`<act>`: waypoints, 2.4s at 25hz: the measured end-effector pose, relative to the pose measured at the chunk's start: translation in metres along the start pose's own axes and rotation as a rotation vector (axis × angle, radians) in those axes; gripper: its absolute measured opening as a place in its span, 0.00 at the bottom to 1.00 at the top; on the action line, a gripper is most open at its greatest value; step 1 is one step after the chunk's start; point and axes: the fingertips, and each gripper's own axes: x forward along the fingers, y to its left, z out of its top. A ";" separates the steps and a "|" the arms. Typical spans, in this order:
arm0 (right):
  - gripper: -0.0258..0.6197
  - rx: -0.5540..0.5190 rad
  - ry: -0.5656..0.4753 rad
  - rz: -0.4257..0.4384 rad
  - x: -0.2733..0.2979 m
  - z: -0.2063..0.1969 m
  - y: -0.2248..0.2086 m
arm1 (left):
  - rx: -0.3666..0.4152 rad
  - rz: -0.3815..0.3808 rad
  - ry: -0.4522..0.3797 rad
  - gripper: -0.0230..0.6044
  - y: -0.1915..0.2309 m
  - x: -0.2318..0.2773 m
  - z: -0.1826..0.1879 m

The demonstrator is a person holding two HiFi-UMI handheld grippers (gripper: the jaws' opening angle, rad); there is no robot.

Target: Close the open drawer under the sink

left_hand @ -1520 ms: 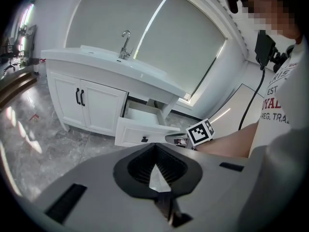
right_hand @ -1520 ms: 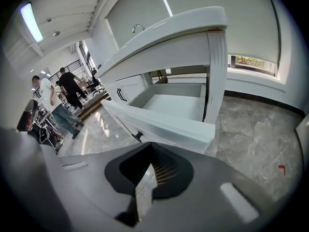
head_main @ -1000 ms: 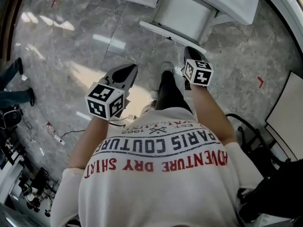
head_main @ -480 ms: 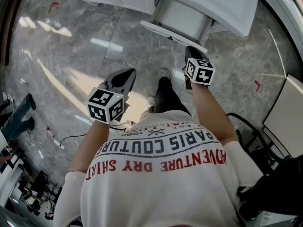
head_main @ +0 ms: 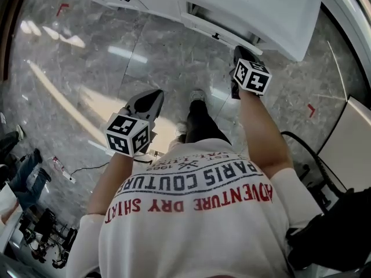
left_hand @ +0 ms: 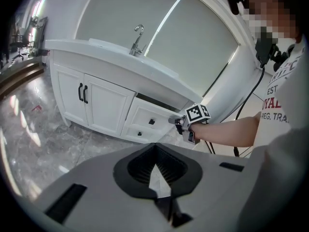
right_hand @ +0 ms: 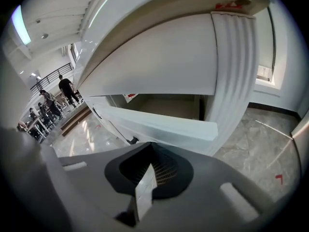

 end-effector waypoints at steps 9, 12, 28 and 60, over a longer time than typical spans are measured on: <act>0.04 0.013 -0.027 -0.039 0.027 0.036 -0.021 | -0.028 0.003 0.005 0.04 0.010 0.015 0.003; 0.04 0.030 -0.023 -0.045 0.032 0.039 -0.024 | -0.036 0.009 0.008 0.04 0.013 0.015 0.002; 0.04 -0.153 0.005 0.314 -0.087 0.018 0.084 | 0.012 -0.040 -0.070 0.04 -0.018 -0.042 0.006; 0.04 -0.378 -0.264 0.627 -0.654 -0.317 0.269 | 0.437 -0.330 -0.319 0.04 -0.365 -0.349 -0.299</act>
